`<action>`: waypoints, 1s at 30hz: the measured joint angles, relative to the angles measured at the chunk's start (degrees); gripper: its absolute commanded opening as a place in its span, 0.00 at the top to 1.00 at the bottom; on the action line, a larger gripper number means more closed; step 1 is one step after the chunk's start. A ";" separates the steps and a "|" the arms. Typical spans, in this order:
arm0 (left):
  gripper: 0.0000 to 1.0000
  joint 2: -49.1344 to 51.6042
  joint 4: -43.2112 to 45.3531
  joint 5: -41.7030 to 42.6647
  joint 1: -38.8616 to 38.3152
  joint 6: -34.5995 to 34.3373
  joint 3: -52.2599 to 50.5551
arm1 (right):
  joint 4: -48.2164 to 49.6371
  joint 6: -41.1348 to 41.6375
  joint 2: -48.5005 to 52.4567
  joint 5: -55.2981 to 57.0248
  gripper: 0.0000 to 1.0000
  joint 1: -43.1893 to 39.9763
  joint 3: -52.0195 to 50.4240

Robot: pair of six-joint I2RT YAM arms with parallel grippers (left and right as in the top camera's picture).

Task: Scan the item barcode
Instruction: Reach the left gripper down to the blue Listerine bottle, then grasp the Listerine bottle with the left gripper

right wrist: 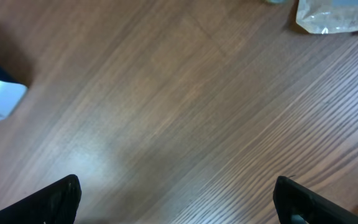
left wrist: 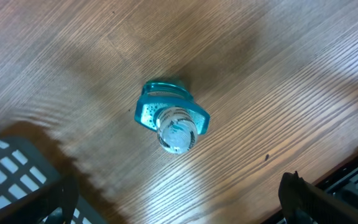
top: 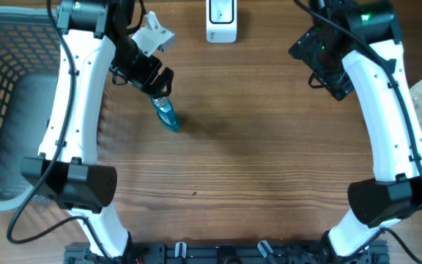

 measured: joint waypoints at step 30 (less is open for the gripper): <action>0.00 10.43 7.17 -0.39 0.22 8.28 -13.66 | 2.93 -0.15 0.04 0.00 0.00 0.00 -0.83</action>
